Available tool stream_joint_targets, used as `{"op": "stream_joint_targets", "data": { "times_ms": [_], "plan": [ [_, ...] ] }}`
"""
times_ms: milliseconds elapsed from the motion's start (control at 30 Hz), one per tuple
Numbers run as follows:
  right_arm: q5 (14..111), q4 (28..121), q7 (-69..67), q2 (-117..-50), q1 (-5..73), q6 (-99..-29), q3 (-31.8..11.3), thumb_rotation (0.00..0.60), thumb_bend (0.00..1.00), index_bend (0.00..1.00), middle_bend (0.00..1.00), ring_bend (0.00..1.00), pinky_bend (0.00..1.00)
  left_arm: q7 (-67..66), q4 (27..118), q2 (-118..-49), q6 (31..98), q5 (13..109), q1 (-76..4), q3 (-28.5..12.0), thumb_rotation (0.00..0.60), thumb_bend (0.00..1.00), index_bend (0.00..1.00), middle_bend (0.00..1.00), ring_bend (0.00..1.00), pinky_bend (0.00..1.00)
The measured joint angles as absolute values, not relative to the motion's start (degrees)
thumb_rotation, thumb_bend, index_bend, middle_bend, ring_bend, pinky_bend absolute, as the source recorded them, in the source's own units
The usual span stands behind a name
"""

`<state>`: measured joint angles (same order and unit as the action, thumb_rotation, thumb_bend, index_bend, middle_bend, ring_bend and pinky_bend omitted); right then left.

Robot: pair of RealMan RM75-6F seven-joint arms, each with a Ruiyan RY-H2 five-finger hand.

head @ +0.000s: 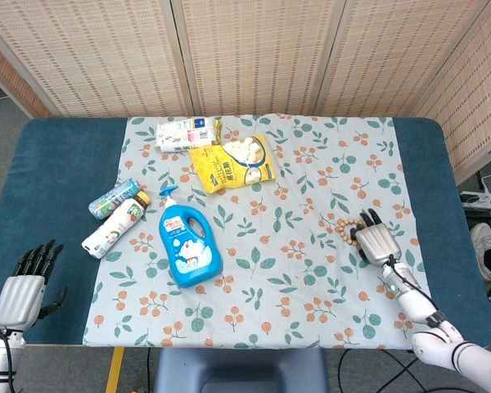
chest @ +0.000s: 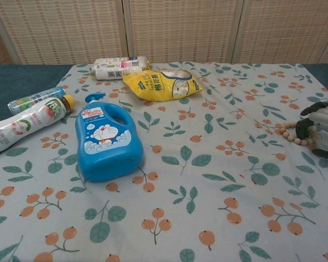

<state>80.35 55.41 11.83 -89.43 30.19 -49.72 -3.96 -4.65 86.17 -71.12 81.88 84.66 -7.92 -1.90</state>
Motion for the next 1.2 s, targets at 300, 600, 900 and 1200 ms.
{"op": "stream_joint_targets", "data": {
  "times_ms": [300, 600, 900, 1200],
  "plan": [
    [80.77, 55.07, 9.95, -89.74, 30.11, -52.38, -4.01, 0.6, 0.5, 0.77, 0.59, 0.3, 0.04, -4.23, 86.16, -71.0, 81.87, 84.7, -7.92, -1.93, 0.6, 0.43, 0.0, 0.0, 0.0, 0.1],
    [81.35, 57.89, 1.44, -87.79, 29.78, -56.31, -5.43, 0.6, 0.51, 0.79, 0.63, 0.34, 0.08, -4.72, 86.41, -71.12, 82.04, 84.77, -7.85, -1.92, 0.6, 0.43, 0.0, 0.0, 0.0, 0.1],
    [74.41, 72.22, -30.07, -80.91, 29.57, -44.02, -10.2, 0.6, 0.54, 0.77, 0.64, 0.34, 0.09, -5.13, 86.32, -71.48, 82.06, 85.07, -7.91, -1.78, 0.6, 0.43, 0.0, 0.0, 0.0, 0.1],
    [75.37, 85.71, -81.75, -76.83, 24.01, -26.02, -23.8, 0.543, 0.54, 0.48, 0.6, 0.28, 0.11, -5.37, 86.25, -71.6, 81.57, 84.71, -8.06, -1.84, 0.6, 0.43, 0.0, 0.0, 0.0, 0.1]
  ]
}}
